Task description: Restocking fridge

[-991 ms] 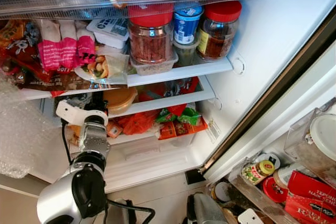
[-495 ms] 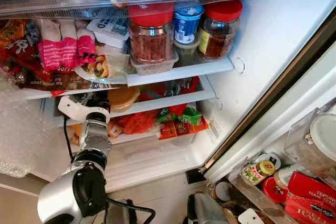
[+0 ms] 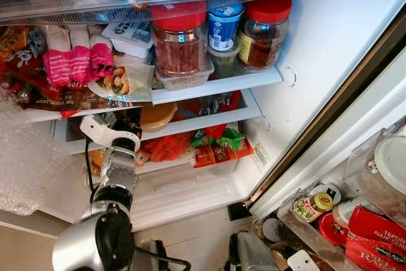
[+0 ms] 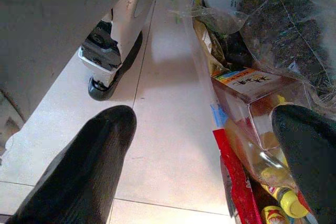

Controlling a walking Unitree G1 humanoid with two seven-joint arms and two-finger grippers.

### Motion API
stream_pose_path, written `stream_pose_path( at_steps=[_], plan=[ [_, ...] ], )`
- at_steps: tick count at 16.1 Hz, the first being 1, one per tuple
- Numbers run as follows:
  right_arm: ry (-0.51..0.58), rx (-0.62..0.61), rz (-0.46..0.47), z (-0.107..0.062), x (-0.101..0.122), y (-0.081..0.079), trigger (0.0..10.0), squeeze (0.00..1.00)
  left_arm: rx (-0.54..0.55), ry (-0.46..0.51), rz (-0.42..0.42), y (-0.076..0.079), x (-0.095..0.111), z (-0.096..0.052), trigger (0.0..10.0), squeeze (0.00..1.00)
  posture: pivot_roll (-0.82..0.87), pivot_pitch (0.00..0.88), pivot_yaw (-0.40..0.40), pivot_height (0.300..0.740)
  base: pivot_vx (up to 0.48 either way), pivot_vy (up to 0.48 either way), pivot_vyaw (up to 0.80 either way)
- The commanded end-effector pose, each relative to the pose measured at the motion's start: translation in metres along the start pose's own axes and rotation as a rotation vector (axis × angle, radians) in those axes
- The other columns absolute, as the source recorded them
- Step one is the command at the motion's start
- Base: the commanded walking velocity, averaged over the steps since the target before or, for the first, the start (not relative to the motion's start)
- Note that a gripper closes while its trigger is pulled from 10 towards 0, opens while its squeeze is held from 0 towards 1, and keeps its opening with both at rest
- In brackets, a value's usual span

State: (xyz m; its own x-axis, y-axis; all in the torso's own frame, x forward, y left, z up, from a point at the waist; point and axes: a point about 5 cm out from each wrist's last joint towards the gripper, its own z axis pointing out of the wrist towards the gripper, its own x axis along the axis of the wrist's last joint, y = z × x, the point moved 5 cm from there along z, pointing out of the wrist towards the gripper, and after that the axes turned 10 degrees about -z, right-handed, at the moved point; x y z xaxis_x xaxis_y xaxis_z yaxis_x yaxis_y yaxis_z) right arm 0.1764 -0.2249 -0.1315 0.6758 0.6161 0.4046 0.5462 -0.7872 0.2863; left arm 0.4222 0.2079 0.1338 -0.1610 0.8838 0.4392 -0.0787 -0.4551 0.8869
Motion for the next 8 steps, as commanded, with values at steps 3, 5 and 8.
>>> stream_pose_path(
  at_steps=[3,5,8],
  plan=[
    [-0.033,0.028,0.014,-0.001,-0.009,-0.012,10.0,0.00,-0.022,-0.017,-0.024,-0.003,0.000,-0.007,10.0,0.00,-0.18,0.184,-0.027,0.643,0.000,0.000,0.00],
    [-0.032,0.027,0.016,-0.001,-0.009,-0.012,10.0,0.00,-0.026,-0.033,-0.044,-0.004,-0.003,-0.013,10.0,0.00,-0.18,0.182,-0.024,0.643,0.000,0.000,0.00],
    [-0.031,0.026,0.017,0.000,-0.008,-0.012,10.0,0.00,-0.030,-0.055,-0.063,-0.005,-0.008,-0.023,10.0,0.00,-0.18,0.181,-0.020,0.643,0.000,0.000,0.00]
  ],
)
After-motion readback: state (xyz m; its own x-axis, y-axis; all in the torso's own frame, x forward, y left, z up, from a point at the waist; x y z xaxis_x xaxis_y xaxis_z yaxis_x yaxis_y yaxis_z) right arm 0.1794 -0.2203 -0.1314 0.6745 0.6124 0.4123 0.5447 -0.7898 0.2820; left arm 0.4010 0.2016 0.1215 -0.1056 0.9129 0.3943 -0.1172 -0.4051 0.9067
